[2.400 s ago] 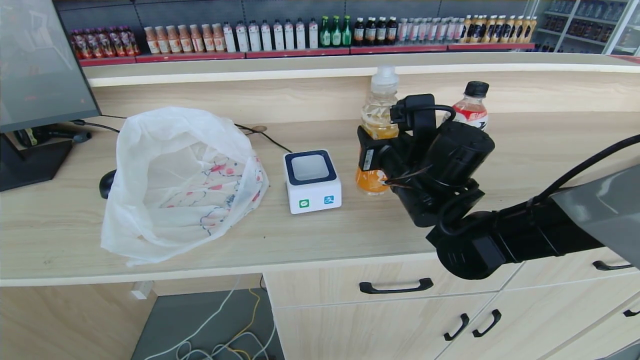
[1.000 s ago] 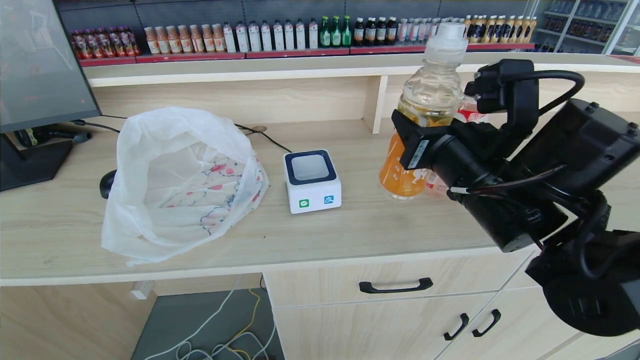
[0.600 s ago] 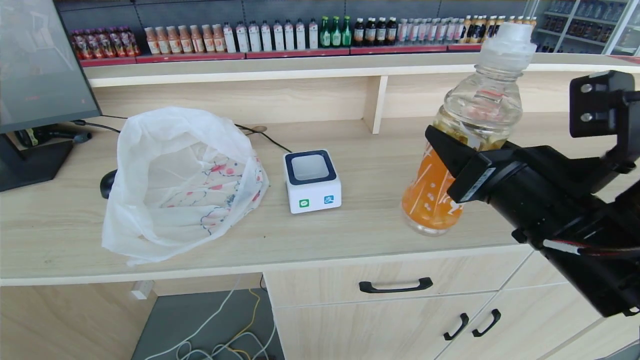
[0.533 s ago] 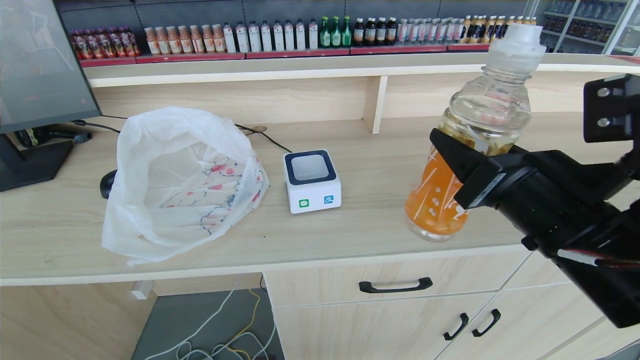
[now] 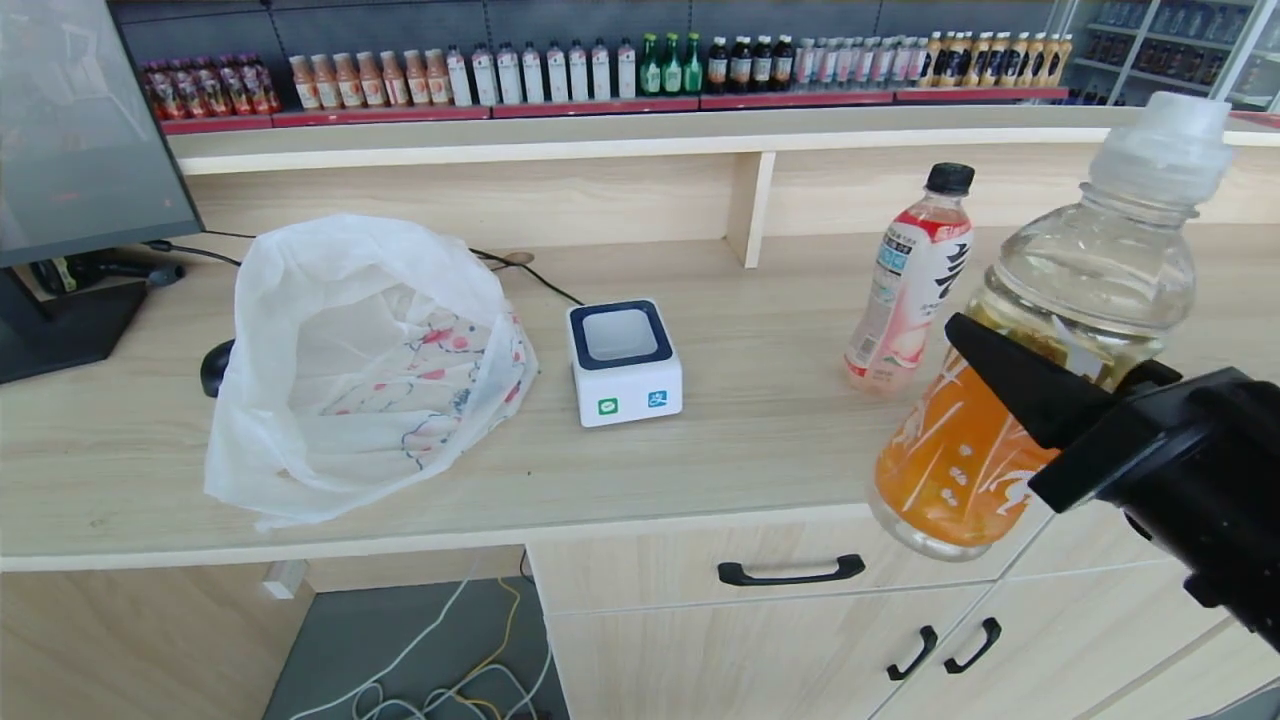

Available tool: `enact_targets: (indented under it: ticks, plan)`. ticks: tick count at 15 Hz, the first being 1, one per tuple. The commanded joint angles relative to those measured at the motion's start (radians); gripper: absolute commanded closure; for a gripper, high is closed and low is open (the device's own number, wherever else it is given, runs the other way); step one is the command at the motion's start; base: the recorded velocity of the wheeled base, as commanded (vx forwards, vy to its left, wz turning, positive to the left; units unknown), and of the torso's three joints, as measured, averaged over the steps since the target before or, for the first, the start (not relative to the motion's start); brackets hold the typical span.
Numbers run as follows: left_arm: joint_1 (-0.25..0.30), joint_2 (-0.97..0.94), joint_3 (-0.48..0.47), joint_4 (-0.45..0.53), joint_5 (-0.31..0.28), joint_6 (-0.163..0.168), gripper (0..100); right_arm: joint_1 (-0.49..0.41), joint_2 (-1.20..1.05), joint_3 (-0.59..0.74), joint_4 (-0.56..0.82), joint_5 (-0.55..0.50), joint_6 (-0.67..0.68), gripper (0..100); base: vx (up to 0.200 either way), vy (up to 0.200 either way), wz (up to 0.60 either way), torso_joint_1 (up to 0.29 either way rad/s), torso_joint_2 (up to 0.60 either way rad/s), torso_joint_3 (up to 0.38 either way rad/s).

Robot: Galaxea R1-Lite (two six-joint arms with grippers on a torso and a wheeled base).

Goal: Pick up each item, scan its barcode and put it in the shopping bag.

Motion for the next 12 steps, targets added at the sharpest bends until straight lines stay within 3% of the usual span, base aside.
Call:
enact_targets:
  ticks: [1,5,9,12]
  plan:
    - [0.000,0.000,0.000,0.000,-0.001,0.001,0,0.022,-0.137,0.141,0.000,-0.001,-0.007,100,0.000,0.000,0.00,0.000,0.00,0.000]
    - [0.000,0.000,0.000,0.000,0.001,0.001,0,0.022,-0.237,0.234,0.026,-0.004,-0.056,100,0.000,0.000,0.00,0.000,0.00,0.000]
    - [0.000,0.000,0.000,0.000,0.001,0.001,0,0.024,-0.182,0.294,0.032,0.003,-0.143,100,0.000,0.000,0.00,0.000,0.00,0.000]
    - [0.000,0.000,0.000,0.000,0.001,0.001,0,0.052,-0.088,0.214,0.031,0.003,-0.295,100,0.000,0.000,0.00,0.000,0.00,0.000]
